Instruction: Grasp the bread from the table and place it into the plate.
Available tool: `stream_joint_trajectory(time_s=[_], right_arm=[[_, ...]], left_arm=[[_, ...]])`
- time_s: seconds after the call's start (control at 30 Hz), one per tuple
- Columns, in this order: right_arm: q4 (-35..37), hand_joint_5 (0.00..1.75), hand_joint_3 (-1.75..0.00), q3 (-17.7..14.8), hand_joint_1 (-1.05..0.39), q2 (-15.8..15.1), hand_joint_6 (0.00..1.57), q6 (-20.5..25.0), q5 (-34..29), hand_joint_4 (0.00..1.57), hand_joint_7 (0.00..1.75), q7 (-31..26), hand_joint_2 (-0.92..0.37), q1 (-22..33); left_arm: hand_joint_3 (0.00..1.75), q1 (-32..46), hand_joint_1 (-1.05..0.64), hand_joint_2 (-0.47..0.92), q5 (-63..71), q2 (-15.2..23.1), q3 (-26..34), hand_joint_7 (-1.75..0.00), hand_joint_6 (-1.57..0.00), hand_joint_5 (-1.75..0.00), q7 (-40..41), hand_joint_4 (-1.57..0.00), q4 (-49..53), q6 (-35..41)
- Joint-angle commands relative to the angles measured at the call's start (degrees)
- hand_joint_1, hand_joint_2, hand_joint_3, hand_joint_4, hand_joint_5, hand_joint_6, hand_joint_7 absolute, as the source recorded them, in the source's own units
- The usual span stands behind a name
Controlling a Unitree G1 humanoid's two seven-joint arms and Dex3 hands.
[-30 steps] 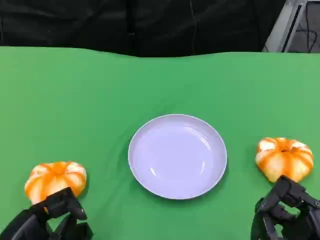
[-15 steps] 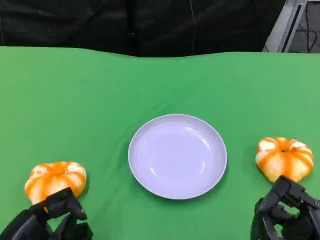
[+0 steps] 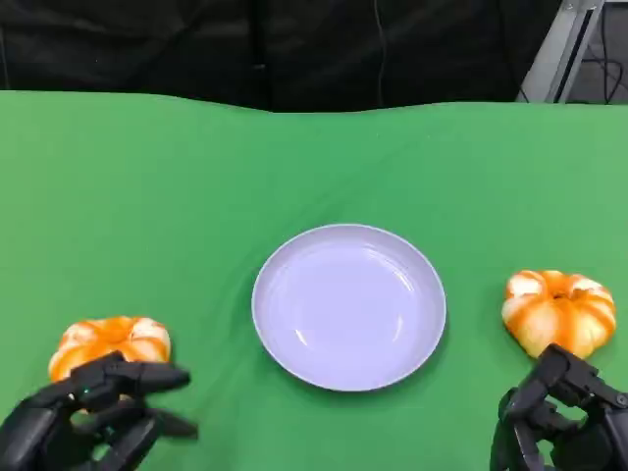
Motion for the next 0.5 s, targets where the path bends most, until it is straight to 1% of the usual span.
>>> stream_joint_trajectory(time_s=[0.03,0.1,0.17,0.37,0.4,0.43,0.47,0.5], right_arm=[[-0.1,1.75,-1.32,-0.7,-0.16,-0.6,0.76,-1.0,0.4,0.86,1.62,0.0,-0.48,0.4],[-0.2,1.75,-1.32,-0.6,-0.16,-0.6,0.76,-0.9,0.1,0.86,1.62,-0.3,-0.48,0.4],[0.0,1.75,-1.32,-0.7,-0.16,-0.6,0.76,-0.8,0.3,0.86,1.62,-0.1,-0.48,0.3],[0.1,1.75,-1.32,-0.7,-0.16,-0.6,0.76,-0.8,0.5,0.86,1.62,0.1,-0.48,0.2],[0.1,1.75,-1.32,-0.7,-0.16,-0.6,0.76,-0.8,0.5,0.86,1.62,0.1,-0.48,0.2],[0.1,1.75,-1.32,-0.8,-0.16,-0.6,0.76,-0.8,0.4,0.86,1.62,0.0,-0.48,0.1],[0.1,1.75,-1.32,-0.8,-0.15,-0.5,0.76,-0.8,0.3,0.87,1.63,-0.1,-0.49,0.1],[0.1,1.75,-1.32,-0.8,-0.15,-0.5,0.76,-0.8,0.2,0.87,1.63,-0.1,-0.49,0.1]], left_arm=[[0.39,1.7,-0.73,0.92,33.8,3.2,3.0,0.0,-0.4,-0.1,21.6,-0.18,-2.1,-17.4],[0.35,0.6,-0.81,0.92,45.5,5.8,2.7,0.0,-0.36,-0.04,29.7,-0.1,-3.1,-15.1],[0.31,-0.4,-0.86,0.92,52.9,8.0,1.6,0.0,-0.34,-0.02,34.7,-0.07,-3.2,-12.6],[0.29,-0.5,-0.88,0.92,57.8,10.0,-1.2,0.0,-0.34,-0.02,41.9,-0.06,-2.2,-10.8],[0.29,-0.4,-0.88,0.92,58.0,10.5,-1.7,0.0,-0.34,-0.02,42.8,-0.06,-2.1,-10.5],[0.29,-3.3,-0.88,0.92,66.4,13.3,-4.4,0.0,-0.34,-0.02,39.6,-0.06,-1.1,-4.6],[0.2,-5.5,-0.91,0.92,72.7,15.5,-6.6,0.0,-0.28,-0.01,37.1,-0.05,-0.4,0.0],[0.17,-7.0,-0.92,0.92,77.0,16.9,-8.2,0.0,-0.26,-0.01,35.4,-0.04,0.0,3.4]])
